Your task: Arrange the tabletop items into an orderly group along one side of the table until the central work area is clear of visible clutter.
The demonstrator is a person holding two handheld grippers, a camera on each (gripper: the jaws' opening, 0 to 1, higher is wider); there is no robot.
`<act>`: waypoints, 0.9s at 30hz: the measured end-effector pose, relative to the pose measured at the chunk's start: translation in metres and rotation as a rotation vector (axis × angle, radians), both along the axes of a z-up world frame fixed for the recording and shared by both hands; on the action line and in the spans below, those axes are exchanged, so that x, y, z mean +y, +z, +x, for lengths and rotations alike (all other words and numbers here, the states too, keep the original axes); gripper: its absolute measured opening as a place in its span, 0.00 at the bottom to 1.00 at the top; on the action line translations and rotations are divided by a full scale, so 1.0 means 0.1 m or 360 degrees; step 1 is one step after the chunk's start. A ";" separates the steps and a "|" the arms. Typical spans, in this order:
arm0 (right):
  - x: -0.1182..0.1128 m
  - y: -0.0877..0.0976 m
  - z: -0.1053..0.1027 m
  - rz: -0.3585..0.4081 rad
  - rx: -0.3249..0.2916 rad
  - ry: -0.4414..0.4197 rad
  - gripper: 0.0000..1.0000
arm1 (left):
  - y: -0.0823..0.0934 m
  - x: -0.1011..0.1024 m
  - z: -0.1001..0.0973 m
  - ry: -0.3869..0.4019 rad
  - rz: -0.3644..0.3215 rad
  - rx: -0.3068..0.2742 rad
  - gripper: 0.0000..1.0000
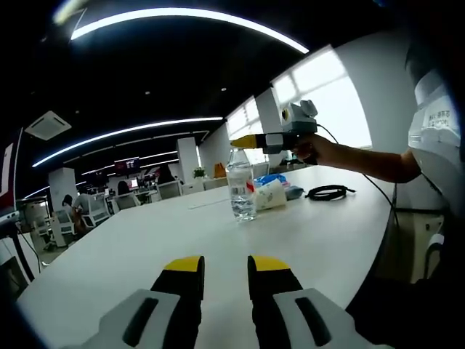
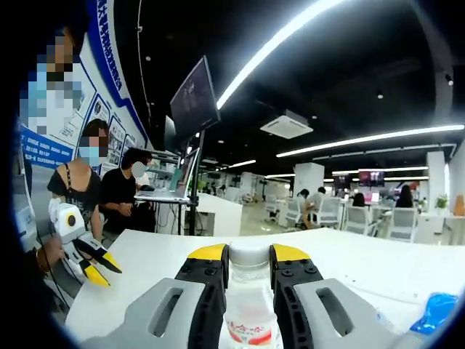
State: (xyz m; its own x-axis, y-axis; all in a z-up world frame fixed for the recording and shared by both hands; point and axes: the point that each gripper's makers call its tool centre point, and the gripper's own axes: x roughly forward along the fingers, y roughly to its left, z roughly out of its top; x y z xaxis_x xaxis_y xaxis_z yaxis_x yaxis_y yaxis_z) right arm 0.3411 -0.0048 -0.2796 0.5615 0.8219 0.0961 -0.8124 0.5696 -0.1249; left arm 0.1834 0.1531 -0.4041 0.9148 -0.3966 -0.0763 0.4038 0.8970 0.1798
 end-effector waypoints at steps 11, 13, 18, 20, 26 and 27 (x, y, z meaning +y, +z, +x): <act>0.04 0.00 0.10 -0.0006 0.0057 0.0060 0.20 | -0.02 0.00 -0.01 -0.0005 -0.0008 0.0009 0.23; 0.01 0.00 0.13 0.0021 0.0079 0.0061 0.20 | -0.02 0.00 -0.01 -0.0003 -0.0008 0.0012 0.23; -0.07 0.00 0.21 0.0076 0.0121 0.0043 0.20 | -0.02 0.00 -0.01 -0.0002 -0.0006 0.0015 0.23; -0.09 -0.01 0.23 0.0090 0.0130 0.0037 0.20 | -0.02 0.00 -0.01 -0.0002 -0.0009 0.0015 0.23; -0.11 -0.02 0.25 0.0109 0.0139 0.0034 0.20 | -0.03 -0.03 0.01 -0.0018 -0.0014 0.0017 0.23; -0.11 -0.02 0.25 0.0107 0.0137 0.0035 0.20 | -0.03 -0.04 0.00 -0.0019 -0.0013 0.0017 0.23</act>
